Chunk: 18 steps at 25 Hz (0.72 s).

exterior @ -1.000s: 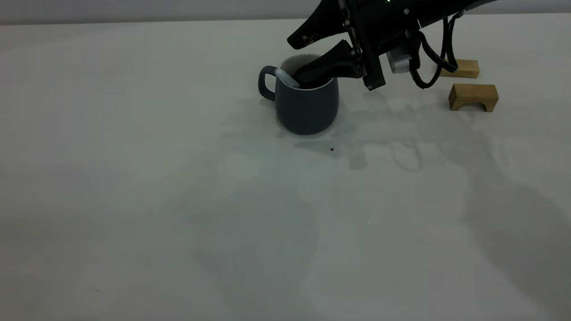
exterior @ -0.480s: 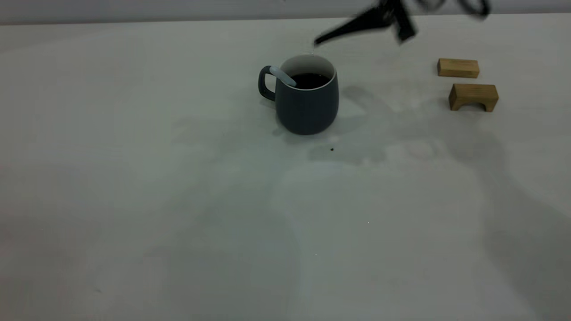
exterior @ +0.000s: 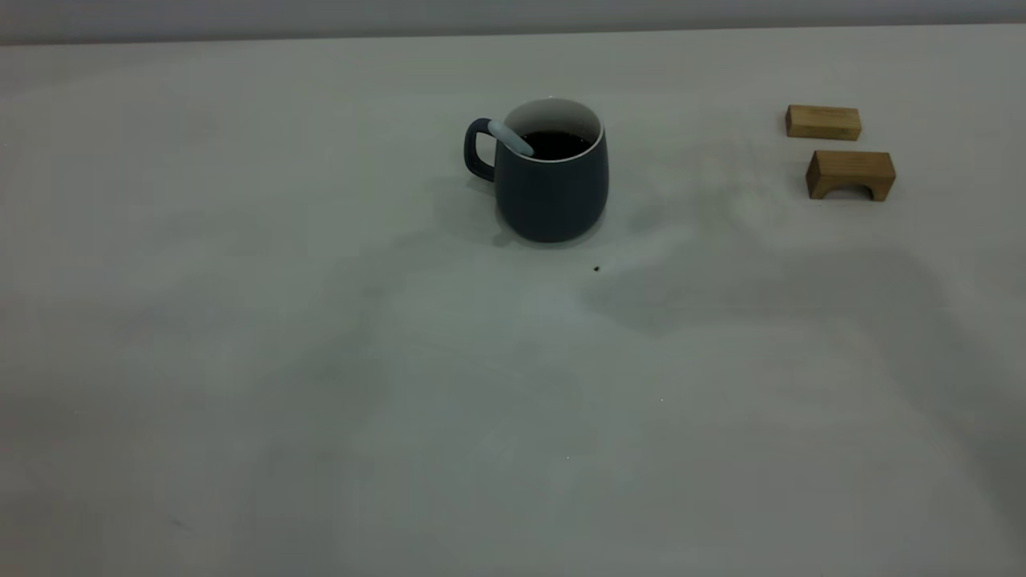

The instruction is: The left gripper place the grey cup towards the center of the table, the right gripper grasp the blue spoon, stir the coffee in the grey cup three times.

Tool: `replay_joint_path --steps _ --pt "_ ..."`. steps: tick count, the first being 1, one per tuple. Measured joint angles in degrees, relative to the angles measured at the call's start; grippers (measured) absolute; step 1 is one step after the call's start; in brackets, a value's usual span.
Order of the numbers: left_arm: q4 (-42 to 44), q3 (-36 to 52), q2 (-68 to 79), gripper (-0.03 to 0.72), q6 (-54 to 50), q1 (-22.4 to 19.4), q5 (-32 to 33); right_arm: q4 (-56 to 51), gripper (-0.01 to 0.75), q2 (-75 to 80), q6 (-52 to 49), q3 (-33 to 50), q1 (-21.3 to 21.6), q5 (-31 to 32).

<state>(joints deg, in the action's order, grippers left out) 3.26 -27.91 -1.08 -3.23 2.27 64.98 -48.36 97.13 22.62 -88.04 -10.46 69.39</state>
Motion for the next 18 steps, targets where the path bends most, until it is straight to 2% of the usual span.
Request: replay_joint_path --steps 7,11,14,18 --pt "0.0 0.0 0.0 0.239 0.0 0.0 0.0 11.7 0.331 -14.5 0.0 0.0 0.0 1.4" --pt "0.0 0.0 0.0 0.239 0.0 0.0 0.0 20.7 0.274 -19.8 -5.1 1.4 0.0 1.5" --pt "0.0 0.0 0.0 0.239 0.0 0.0 0.0 26.4 0.237 -25.2 -8.3 5.6 0.0 1.5" --pt "0.0 0.0 0.0 0.239 0.0 0.0 0.0 30.7 0.226 -34.1 -9.1 14.0 0.0 1.5"
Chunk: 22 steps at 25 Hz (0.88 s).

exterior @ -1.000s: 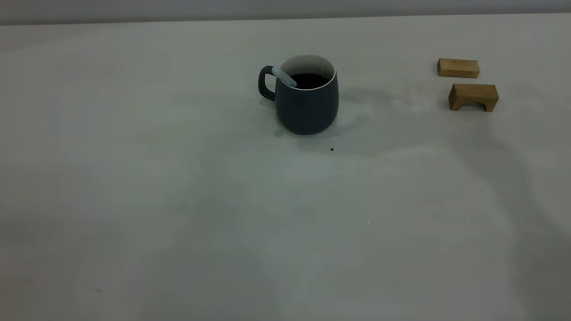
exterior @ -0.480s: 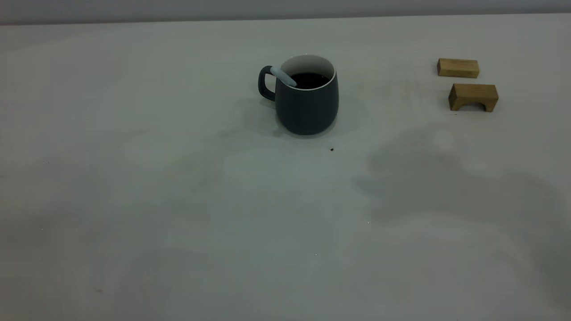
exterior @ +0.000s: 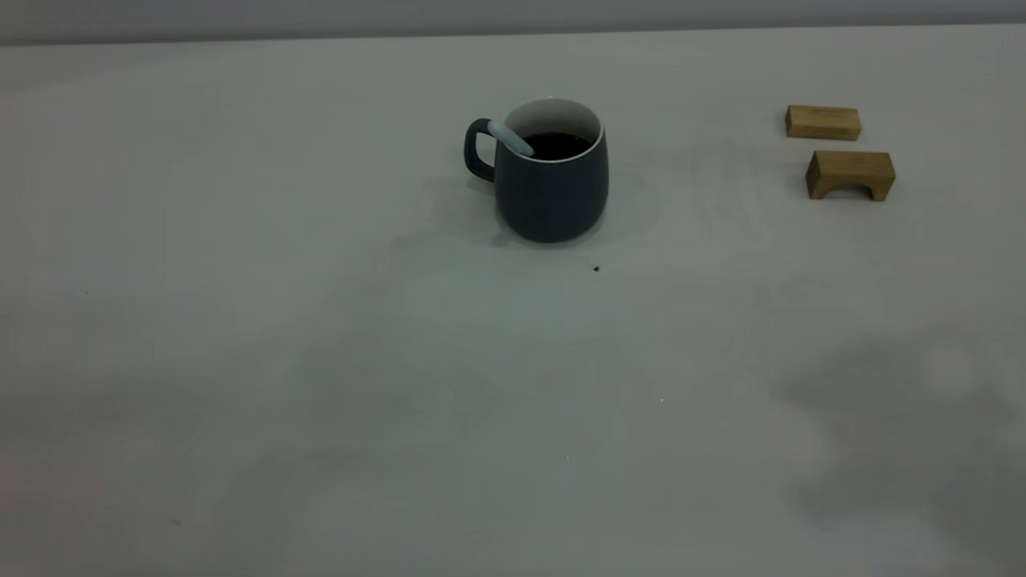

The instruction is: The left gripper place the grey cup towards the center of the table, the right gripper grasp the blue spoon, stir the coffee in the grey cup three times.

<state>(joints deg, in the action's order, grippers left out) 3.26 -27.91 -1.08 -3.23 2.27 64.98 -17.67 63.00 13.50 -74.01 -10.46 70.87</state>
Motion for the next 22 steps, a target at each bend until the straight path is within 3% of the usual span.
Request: replay_joint_path --steps 8,16,22 --pt "0.0 0.0 0.0 0.239 0.0 0.0 0.0 0.9 0.229 -26.5 3.5 18.3 0.7 0.1" --pt "0.0 0.0 0.0 0.239 0.0 0.0 0.0 1.2 0.238 -49.6 3.9 35.1 10.1 -1.3" --pt "0.0 0.0 0.0 0.239 0.0 0.0 0.0 5.3 0.238 -58.4 3.3 42.9 11.7 -3.4"
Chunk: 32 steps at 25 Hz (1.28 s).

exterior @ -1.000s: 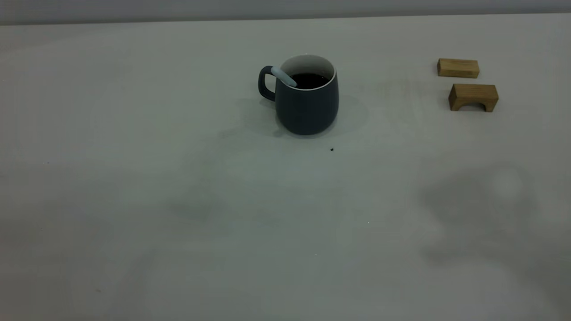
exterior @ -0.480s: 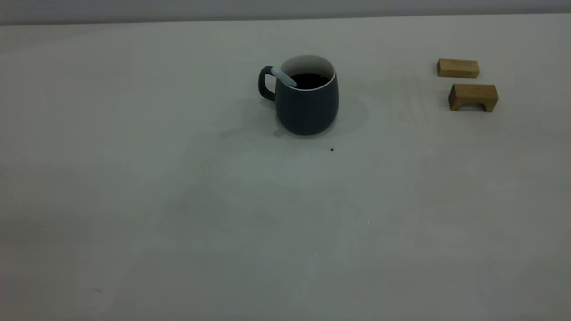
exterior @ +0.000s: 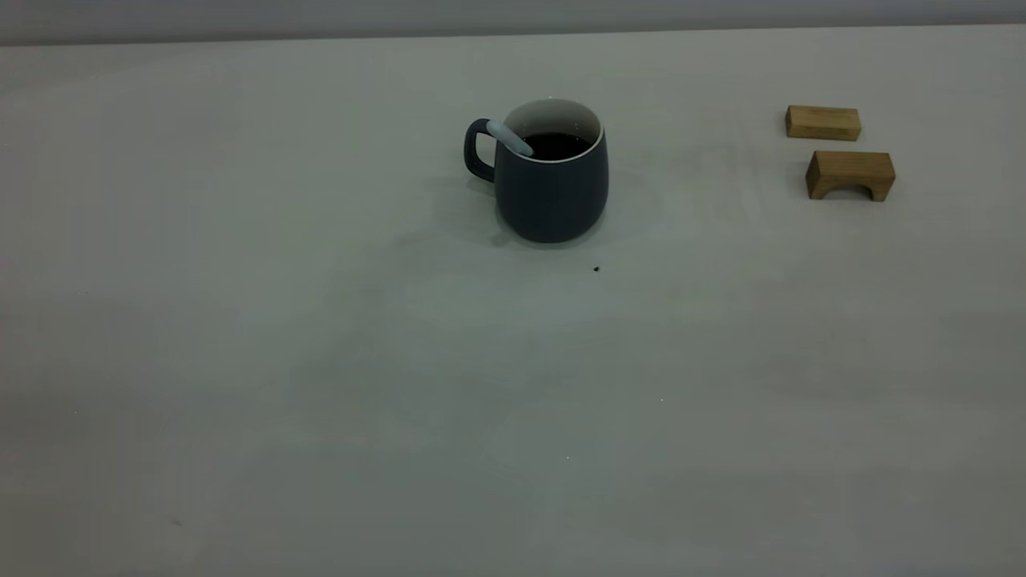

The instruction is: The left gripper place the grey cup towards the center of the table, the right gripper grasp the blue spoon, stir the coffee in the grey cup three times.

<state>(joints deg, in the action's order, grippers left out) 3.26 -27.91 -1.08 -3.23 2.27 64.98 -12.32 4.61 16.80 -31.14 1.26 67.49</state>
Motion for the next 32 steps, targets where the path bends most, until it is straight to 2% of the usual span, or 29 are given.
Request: replay_joint_path --steps 13,32 --pt "0.0 0.0 0.0 0.239 0.0 0.0 0.0 8.0 0.238 -3.5 -8.0 3.7 0.0 -1.8" --pt "0.0 0.0 0.0 0.239 0.0 0.0 0.0 8.6 0.238 -3.5 -8.7 4.2 0.0 -2.4"
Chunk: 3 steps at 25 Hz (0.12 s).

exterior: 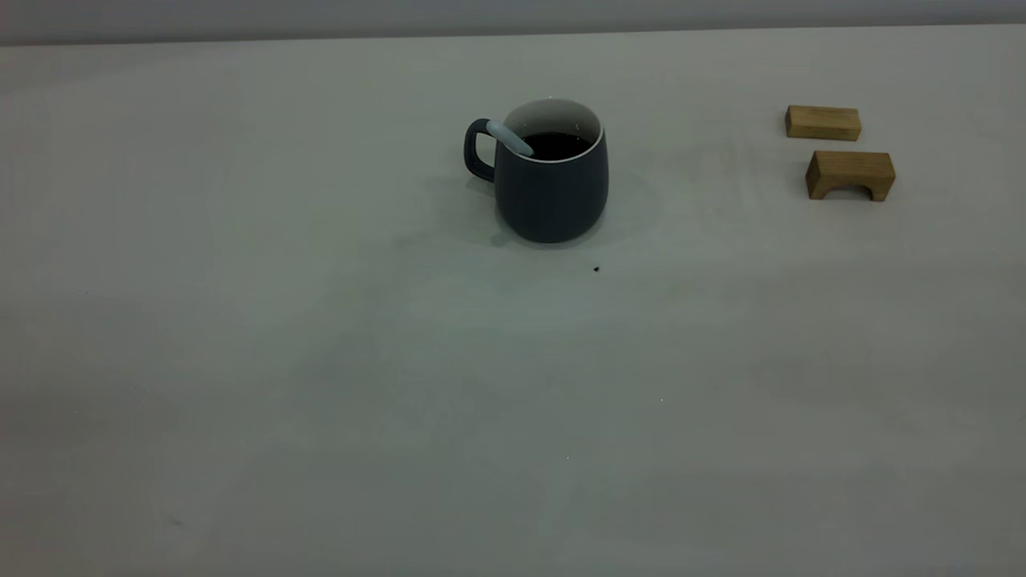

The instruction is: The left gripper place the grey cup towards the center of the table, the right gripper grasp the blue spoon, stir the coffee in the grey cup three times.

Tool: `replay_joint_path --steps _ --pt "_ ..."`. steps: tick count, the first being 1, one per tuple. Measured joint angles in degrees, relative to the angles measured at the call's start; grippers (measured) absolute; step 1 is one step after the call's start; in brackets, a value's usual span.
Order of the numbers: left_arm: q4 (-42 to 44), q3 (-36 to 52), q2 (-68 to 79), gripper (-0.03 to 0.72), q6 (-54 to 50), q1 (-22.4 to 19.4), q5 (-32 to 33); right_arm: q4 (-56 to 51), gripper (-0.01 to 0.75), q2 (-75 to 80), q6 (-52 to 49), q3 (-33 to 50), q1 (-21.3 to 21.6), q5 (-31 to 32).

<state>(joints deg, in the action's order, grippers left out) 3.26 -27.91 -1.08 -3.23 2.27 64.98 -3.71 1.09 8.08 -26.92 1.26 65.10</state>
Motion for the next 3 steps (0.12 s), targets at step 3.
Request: replay_joint_path --steps 3 --pt "0.0 0.0 0.0 0.239 0.0 0.0 0.0 0.0 0.238 0.0 0.0 0.0 0.0 0.0"
